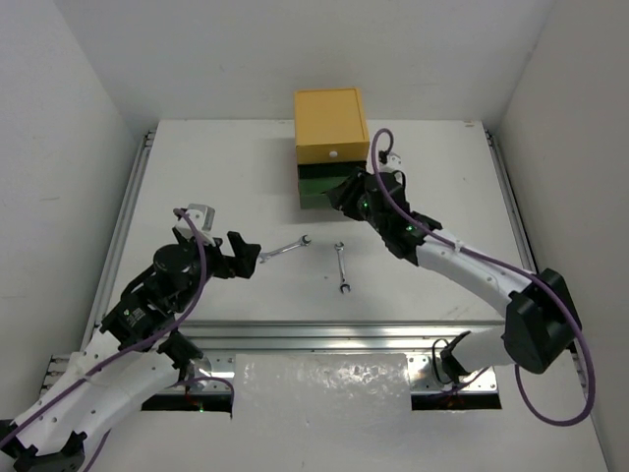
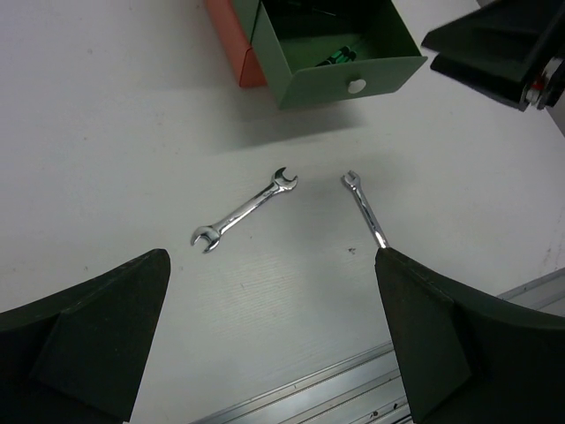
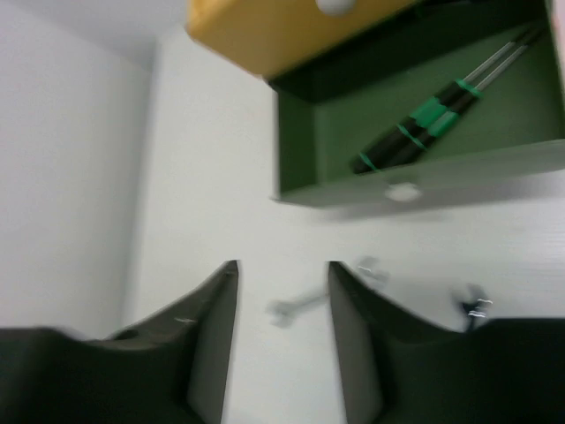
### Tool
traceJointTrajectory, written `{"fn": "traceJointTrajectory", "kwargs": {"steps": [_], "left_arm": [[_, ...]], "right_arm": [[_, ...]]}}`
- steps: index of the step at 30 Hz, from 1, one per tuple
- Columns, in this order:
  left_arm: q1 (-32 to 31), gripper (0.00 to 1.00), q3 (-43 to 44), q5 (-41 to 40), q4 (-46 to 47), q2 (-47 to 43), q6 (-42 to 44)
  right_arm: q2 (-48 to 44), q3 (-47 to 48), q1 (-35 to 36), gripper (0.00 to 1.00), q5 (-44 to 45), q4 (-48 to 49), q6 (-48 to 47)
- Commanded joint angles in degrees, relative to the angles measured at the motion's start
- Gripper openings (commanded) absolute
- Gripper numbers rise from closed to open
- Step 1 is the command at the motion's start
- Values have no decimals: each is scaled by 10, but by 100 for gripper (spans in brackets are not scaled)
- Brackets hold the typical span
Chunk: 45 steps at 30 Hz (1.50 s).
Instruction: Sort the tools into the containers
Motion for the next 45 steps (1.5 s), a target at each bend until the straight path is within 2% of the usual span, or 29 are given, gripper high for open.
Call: {"fn": "traceJointTrajectory", "kwargs": {"steps": [1,4,7,9,11,12,15,25,45], "left_arm": [[5,100,0,0,28,-4,-9],[5,100,-1,5,30,-1,-7],[5,100,-1,13,30,6,-4],[5,100,-1,15,30,14,-2],[5,100,0,20,30,18,-1],[5,100,0,20,30,22,-1],[5,100,-1,30,32,25,1],[5,100,-3,58,38,36,11],[6,100,-6,79,44,28,17]], "right_arm": [[11,-3,1,49,-38,-82,-162],[58,31,0,61,-40,-131,-207],[115,59,0,61,-36,-131,-255],[139,66,0,58,-29,-96,-264],[171,74,0,43,-5,-80,-270],[180,75,-1,28,2,-55,-269],[200,77,1,20,32,-13,-275],[249,142,-3,21,83,-3,-302],[379,315,-40,21,65,-20,-346]]}}
